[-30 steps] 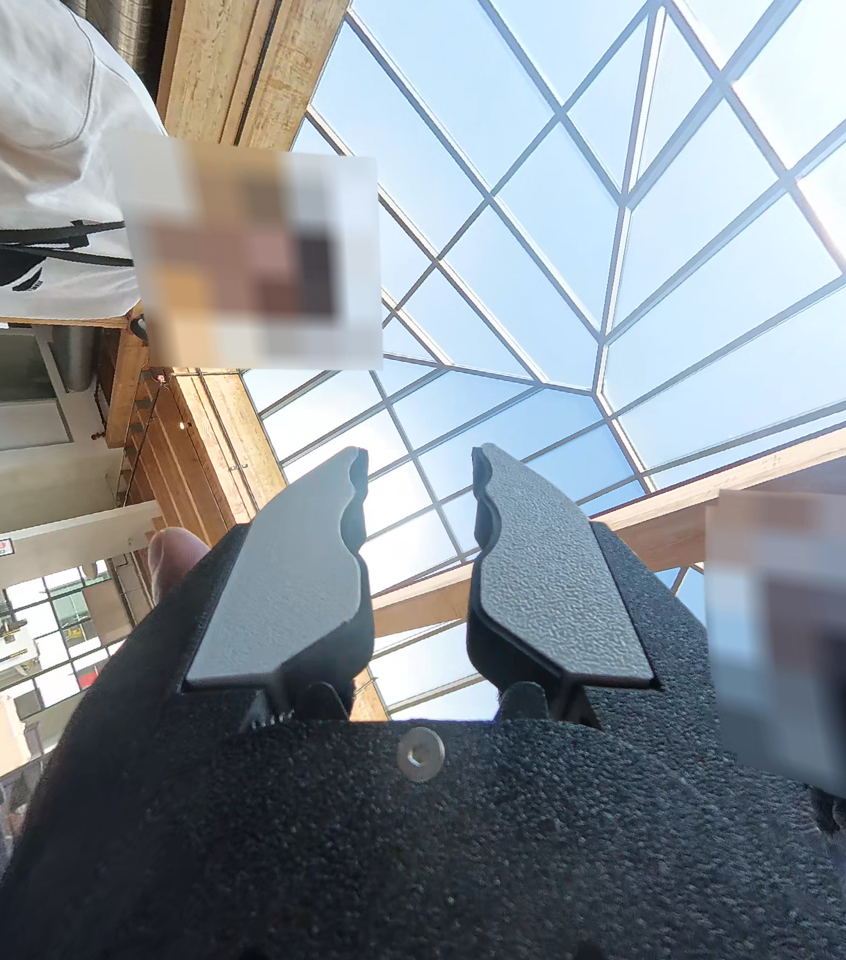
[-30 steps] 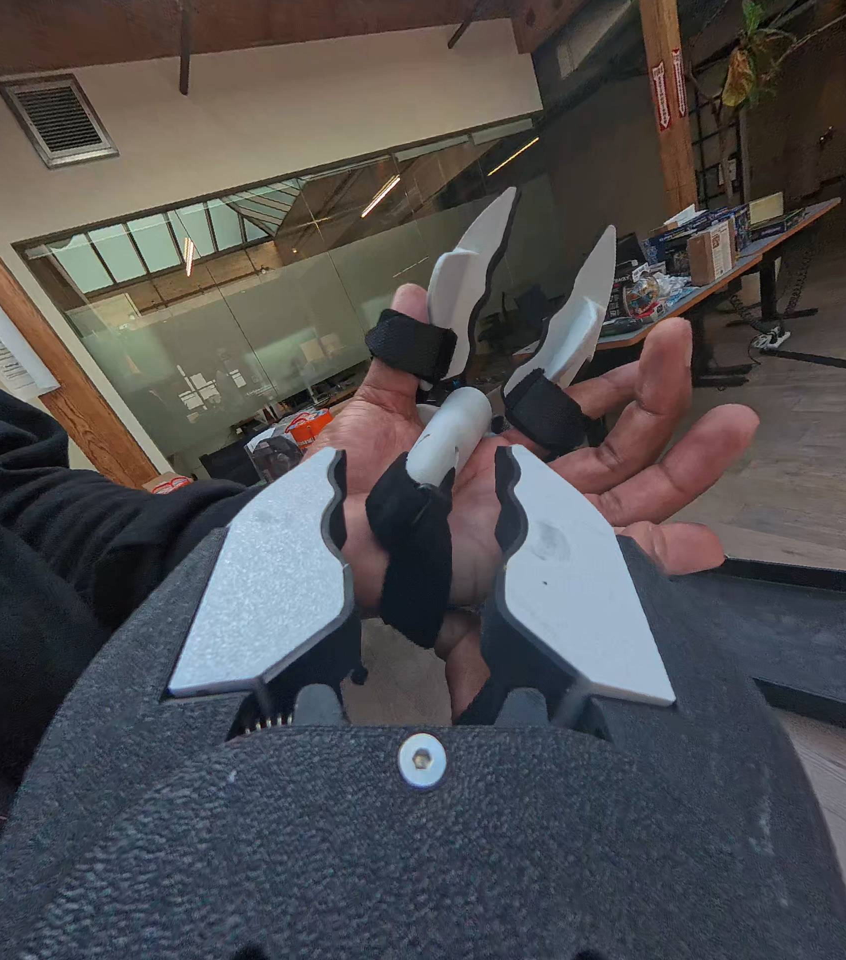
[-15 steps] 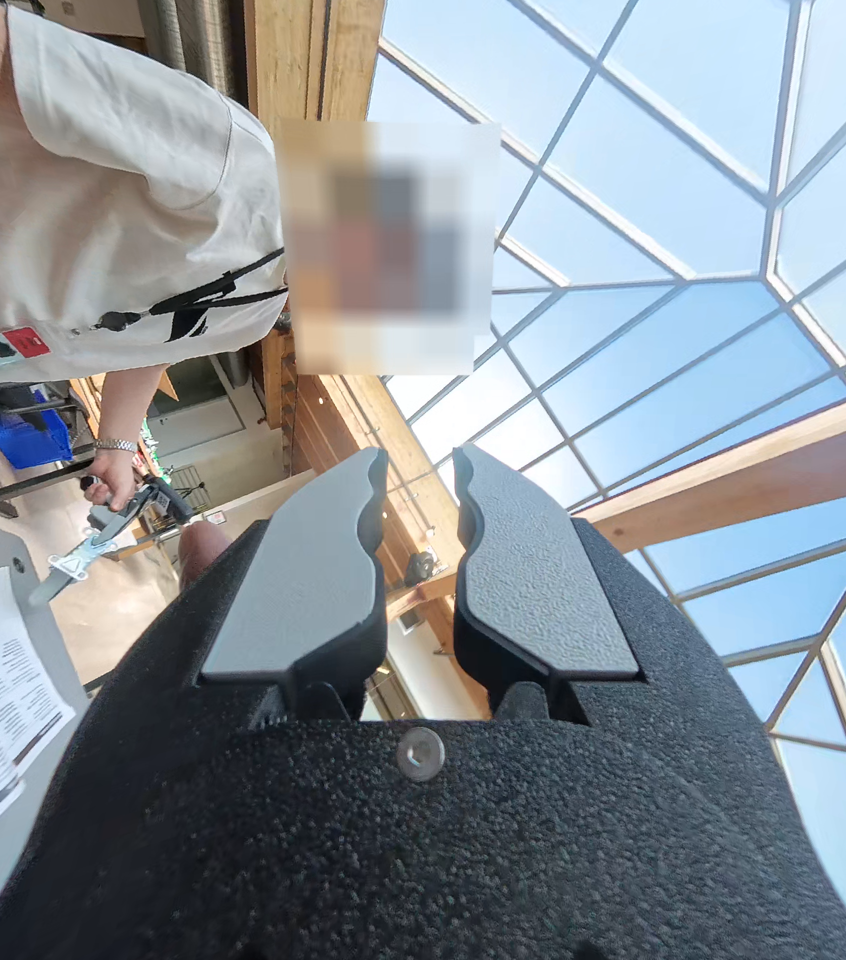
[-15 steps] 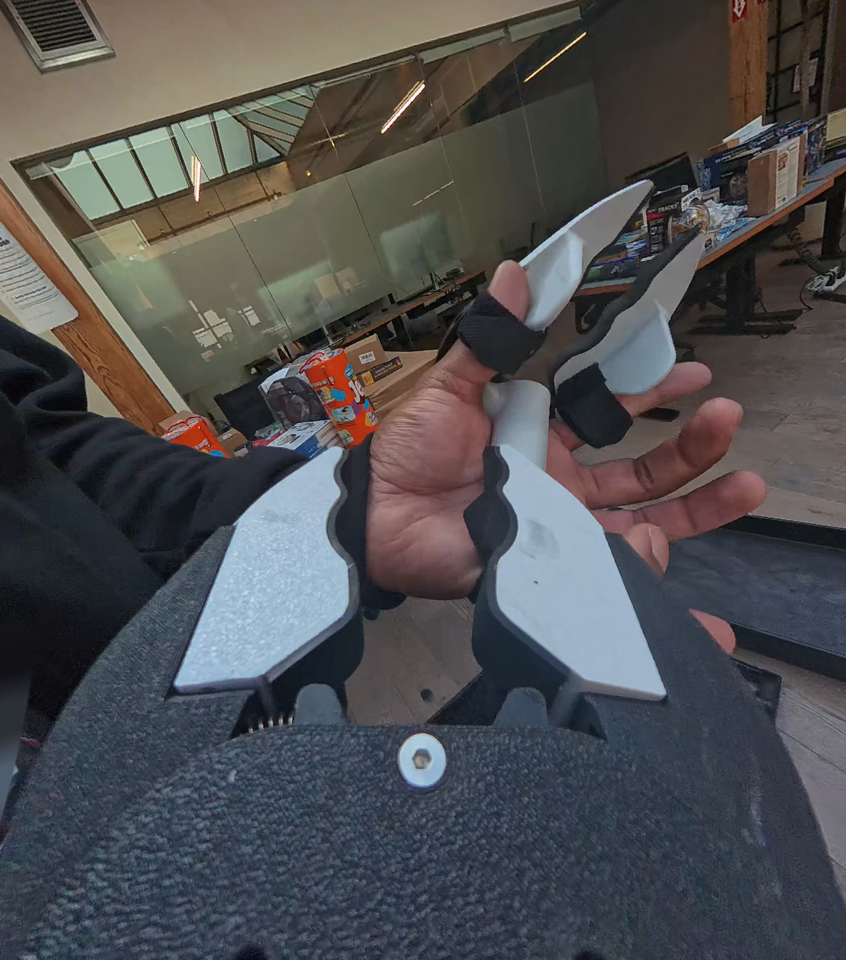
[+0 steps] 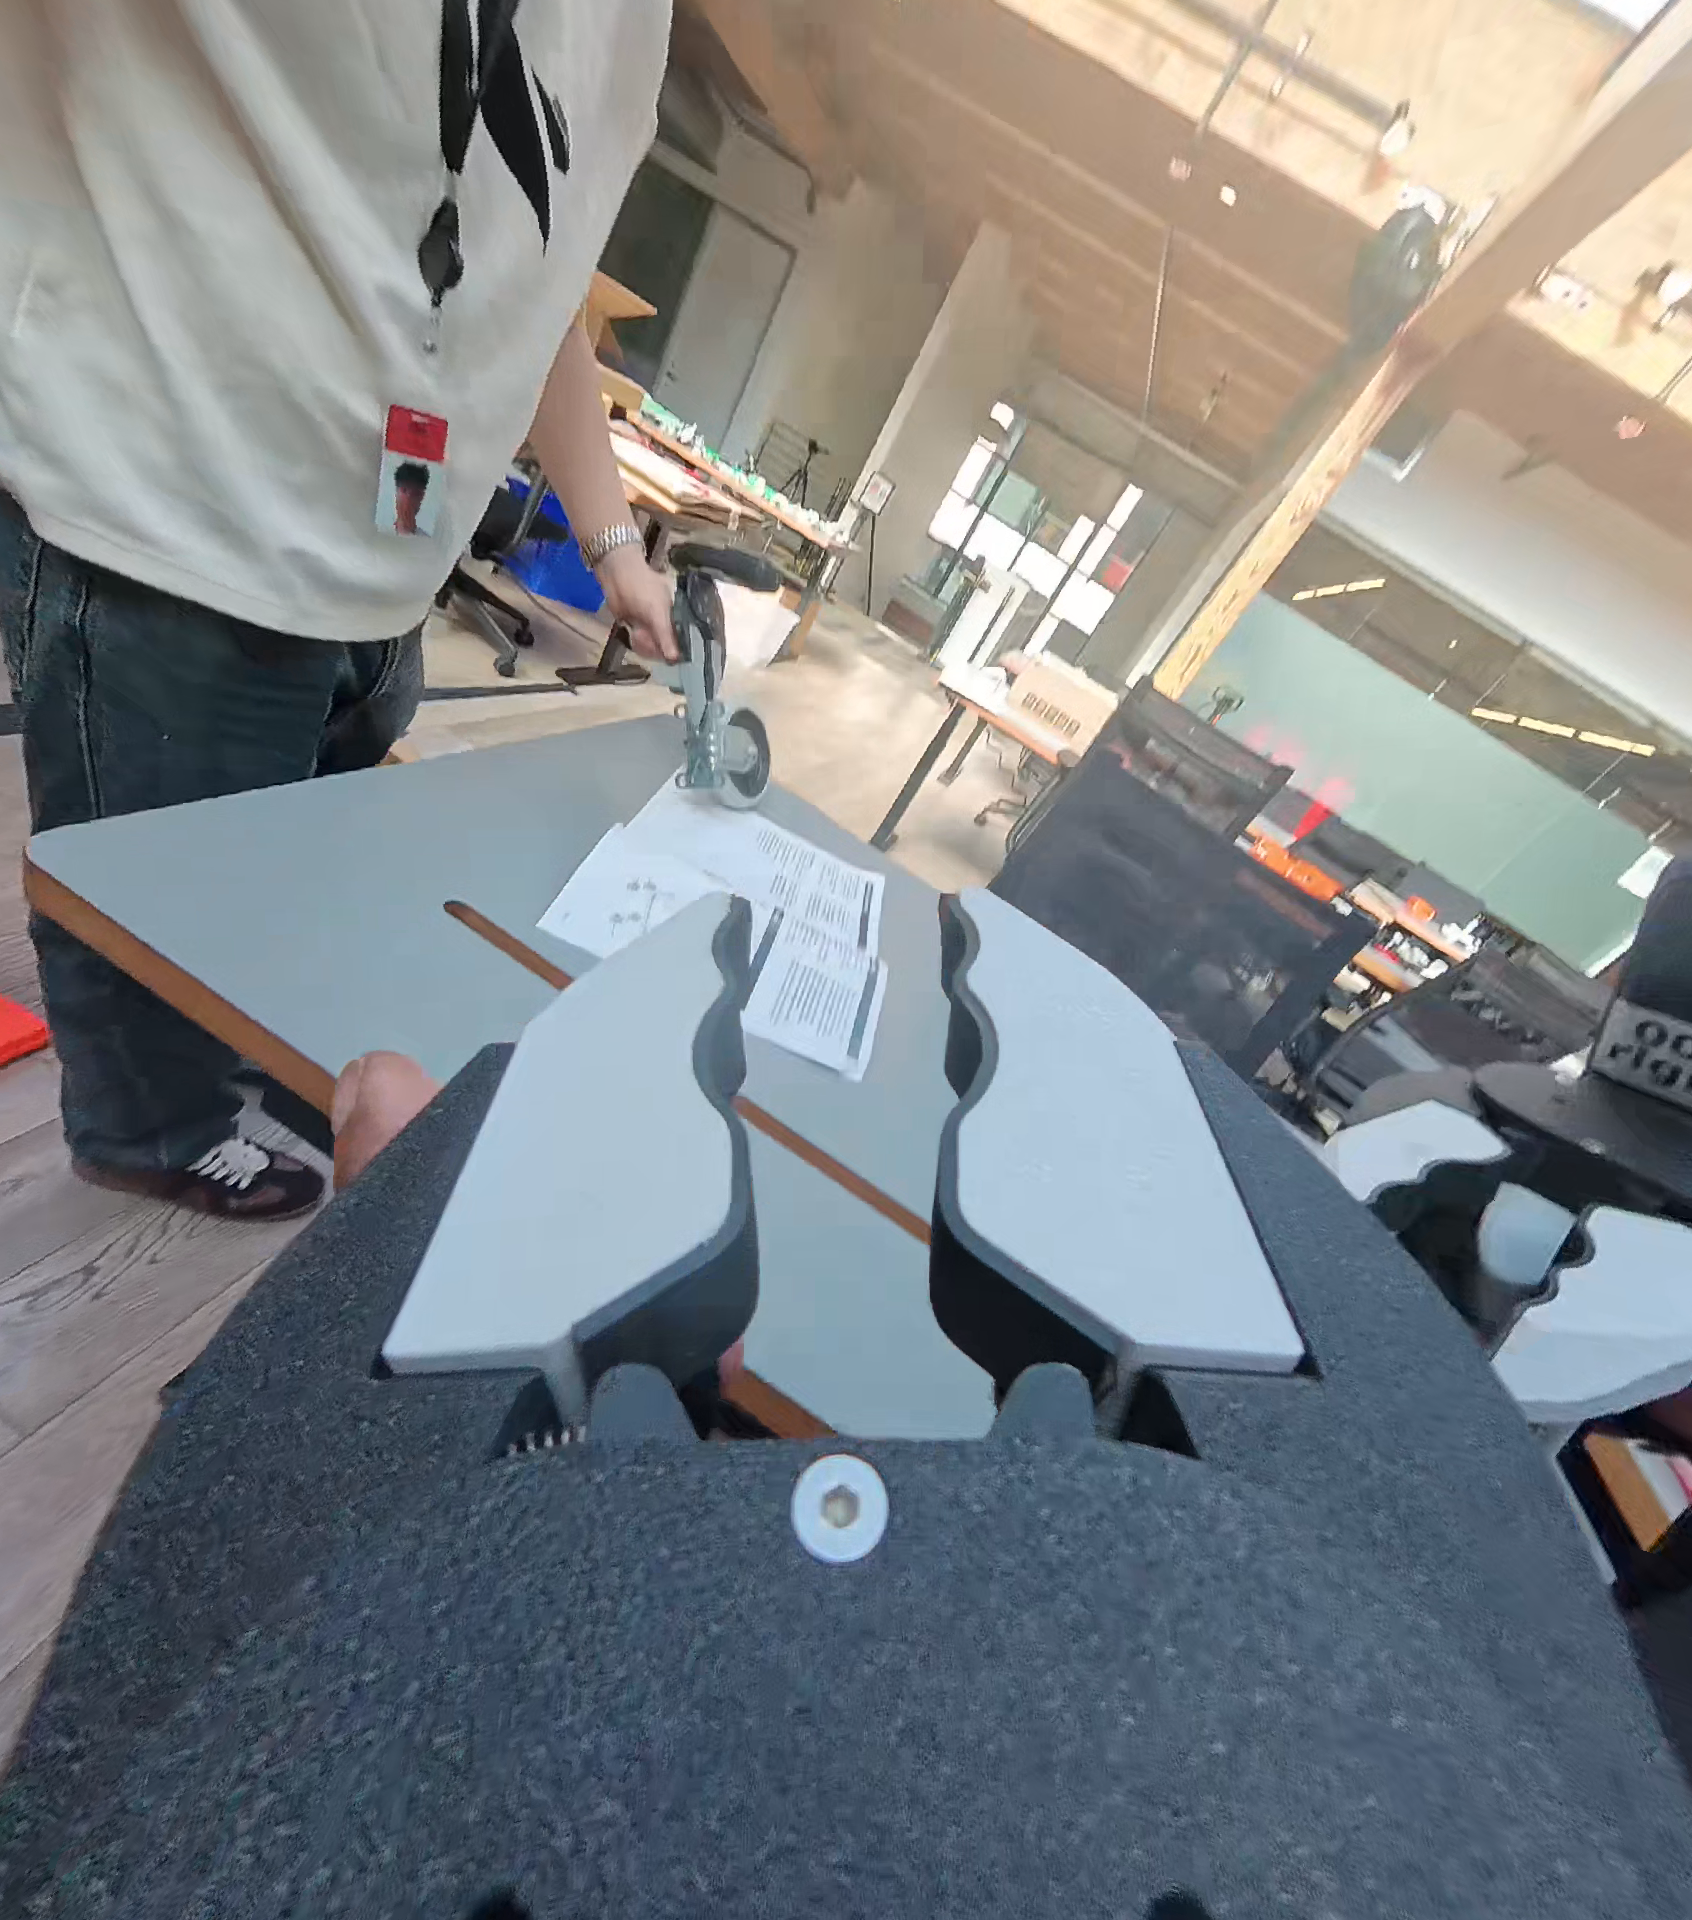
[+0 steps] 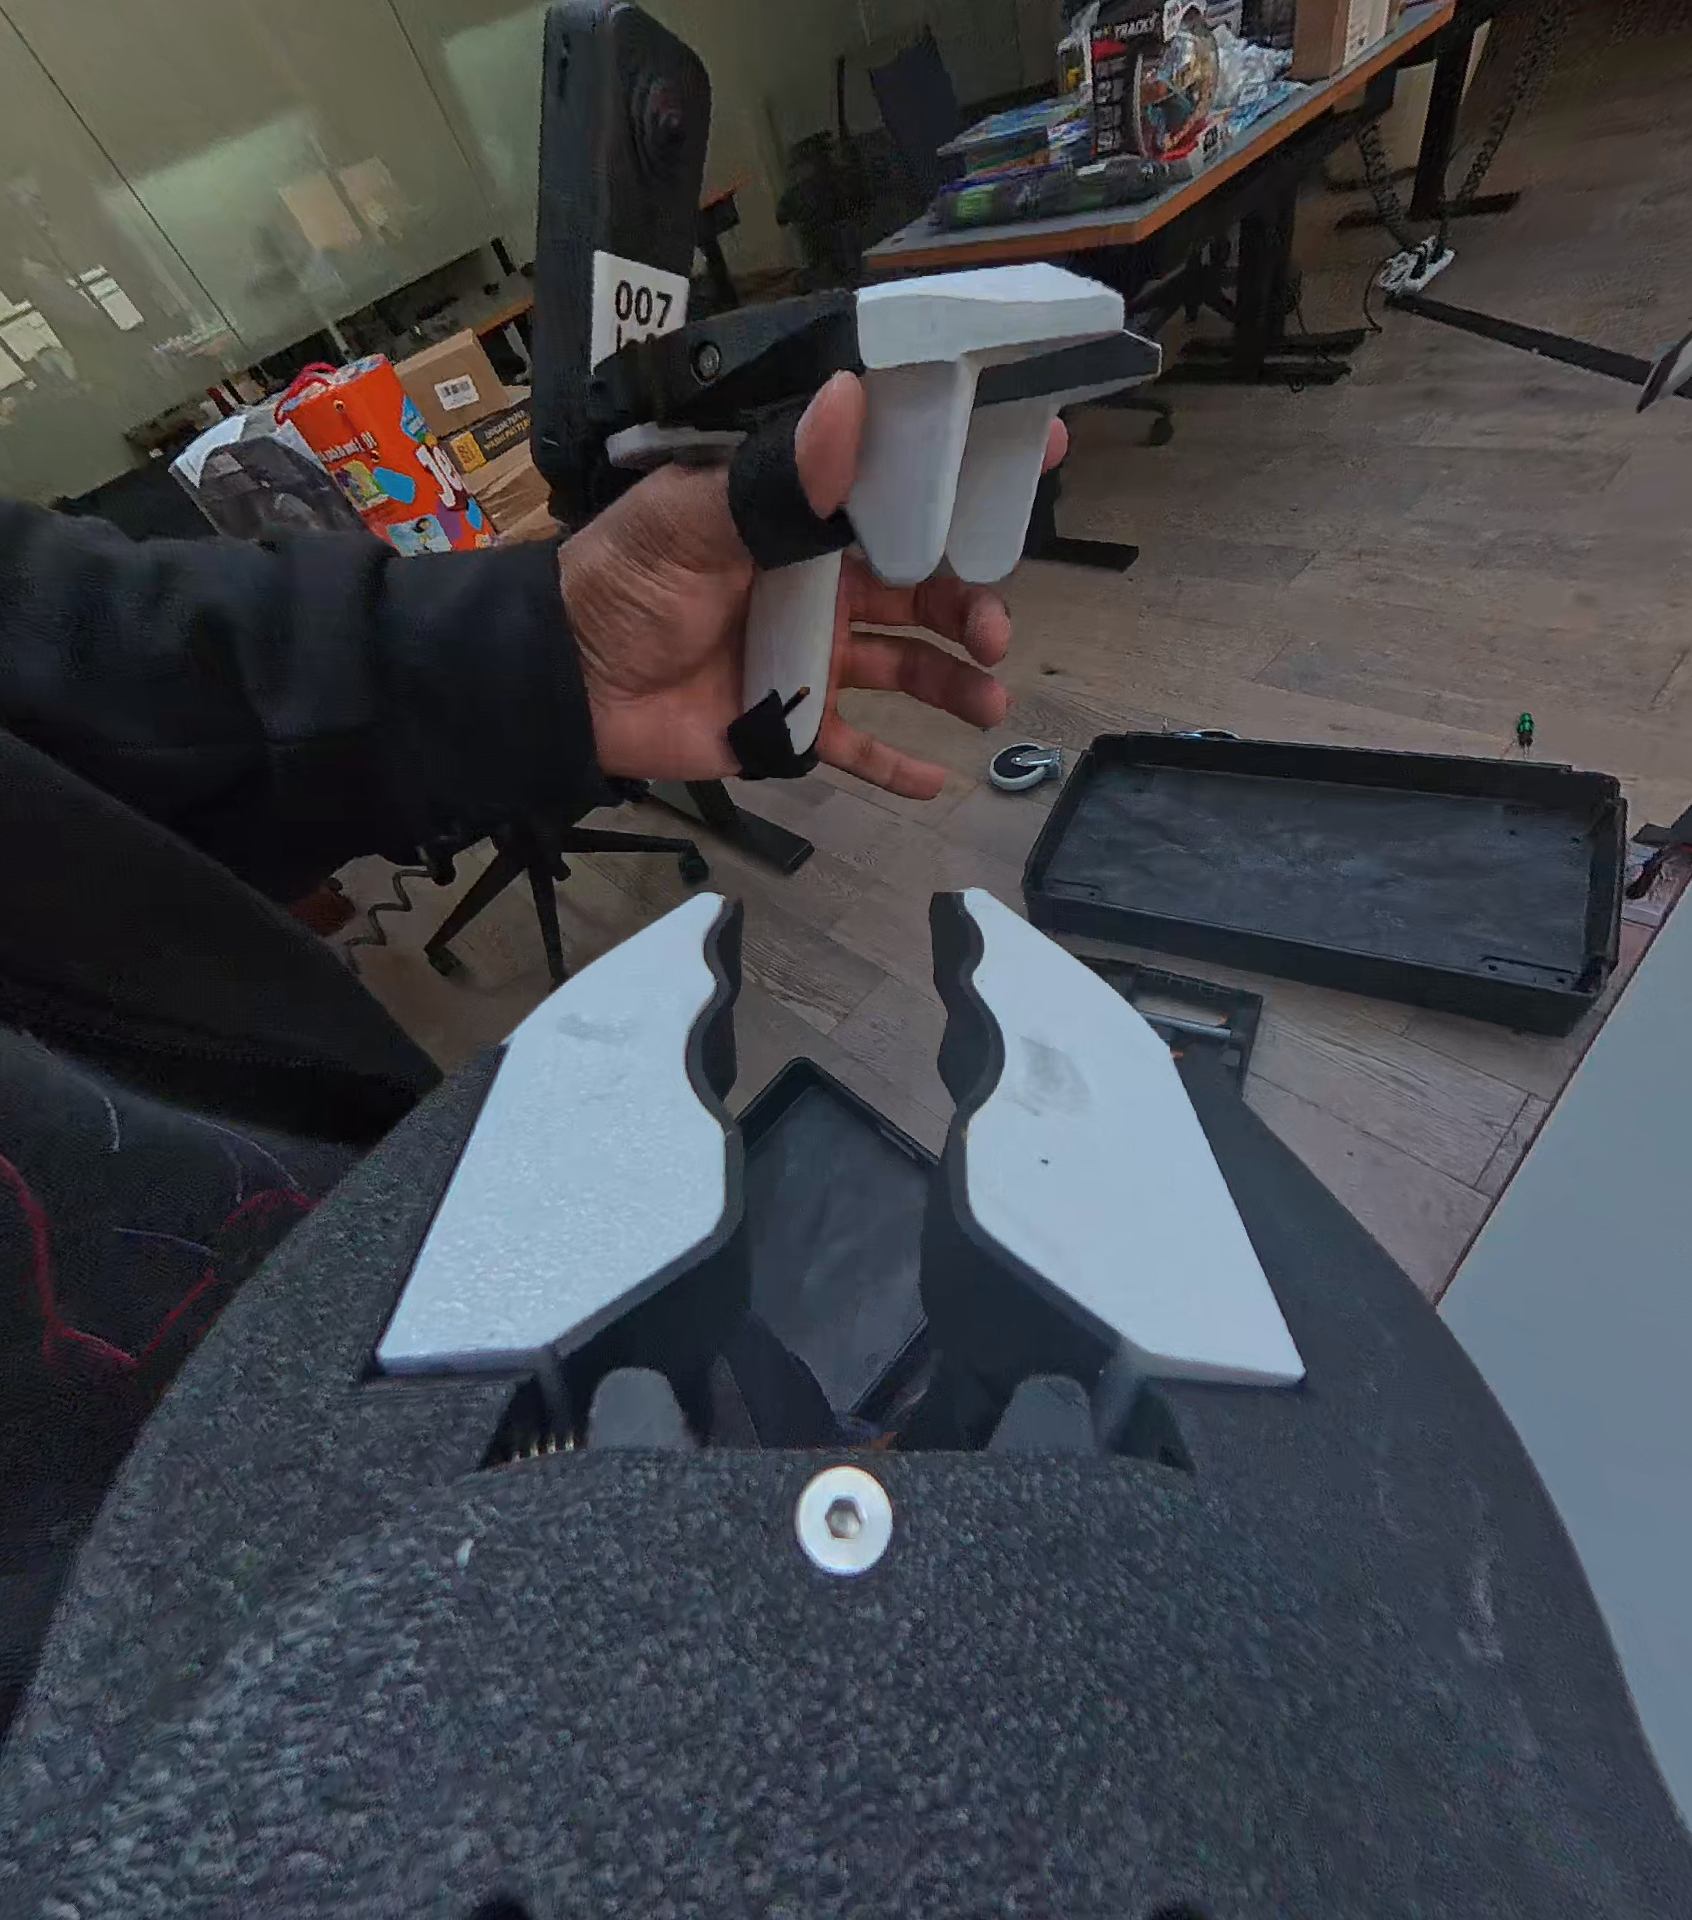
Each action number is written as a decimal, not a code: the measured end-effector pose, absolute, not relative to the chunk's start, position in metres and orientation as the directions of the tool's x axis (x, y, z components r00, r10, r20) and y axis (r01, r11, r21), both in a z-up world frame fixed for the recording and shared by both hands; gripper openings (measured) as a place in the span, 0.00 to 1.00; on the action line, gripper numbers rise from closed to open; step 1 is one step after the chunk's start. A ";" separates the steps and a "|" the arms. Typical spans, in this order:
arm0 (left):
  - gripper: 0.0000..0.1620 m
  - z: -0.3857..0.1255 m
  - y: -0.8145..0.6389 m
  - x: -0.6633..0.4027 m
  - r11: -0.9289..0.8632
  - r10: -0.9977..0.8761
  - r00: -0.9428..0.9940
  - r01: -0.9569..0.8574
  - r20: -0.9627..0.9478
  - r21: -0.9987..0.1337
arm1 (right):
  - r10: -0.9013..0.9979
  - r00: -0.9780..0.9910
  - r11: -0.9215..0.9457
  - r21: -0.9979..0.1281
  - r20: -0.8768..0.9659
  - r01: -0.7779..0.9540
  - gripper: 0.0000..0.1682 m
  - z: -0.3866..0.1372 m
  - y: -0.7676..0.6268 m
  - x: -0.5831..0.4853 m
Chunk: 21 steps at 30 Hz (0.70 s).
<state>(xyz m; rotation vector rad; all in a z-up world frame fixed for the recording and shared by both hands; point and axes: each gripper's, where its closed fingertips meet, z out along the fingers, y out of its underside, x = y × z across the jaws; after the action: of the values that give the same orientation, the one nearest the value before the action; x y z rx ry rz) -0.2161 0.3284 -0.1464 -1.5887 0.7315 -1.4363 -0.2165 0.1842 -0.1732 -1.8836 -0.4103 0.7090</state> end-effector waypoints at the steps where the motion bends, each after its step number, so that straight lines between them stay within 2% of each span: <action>1: 0.22 -0.158 0.326 -0.215 -0.449 -0.872 0.187 0.061 0.452 -0.891 | 0.573 0.770 -0.417 -0.909 -0.281 -0.021 0.20 -0.178 0.182 -0.216; 6: 0.21 -0.215 0.318 -0.220 -0.393 -0.898 0.276 -0.156 0.342 -0.906 | 0.557 0.793 -0.441 -0.897 -0.249 0.029 0.11 -0.192 0.182 -0.217; 9: 0.15 -0.254 0.314 -0.229 -0.375 -0.905 0.323 -0.295 0.278 -0.879 | 0.544 0.805 -0.464 -0.884 -0.235 0.055 0.06 -0.201 0.182 -0.216; 13: 0.10 -0.323 0.300 -0.254 -0.403 -0.901 0.356 -0.479 0.246 -0.780 | 0.526 0.820 -0.505 -0.859 -0.224 0.090 0.04 -0.219 0.179 -0.212; 16: 0.09 -0.379 0.276 -0.285 -0.445 -0.891 0.367 -0.602 0.265 -0.663 | 0.514 0.827 -0.530 -0.842 -0.229 0.096 0.04 -0.231 0.175 -0.210; 21: 0.10 -0.426 0.233 -0.327 -0.493 -0.869 0.369 -0.684 0.329 -0.538 | 0.513 0.825 -0.564 -0.818 -0.239 0.114 0.04 -0.247 0.164 -0.210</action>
<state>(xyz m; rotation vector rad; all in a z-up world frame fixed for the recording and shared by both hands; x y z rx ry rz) -0.3271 0.2326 -0.4257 -2.3235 1.3677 -0.8440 -0.2104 0.1642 -0.2471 -2.1296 -0.4579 0.5798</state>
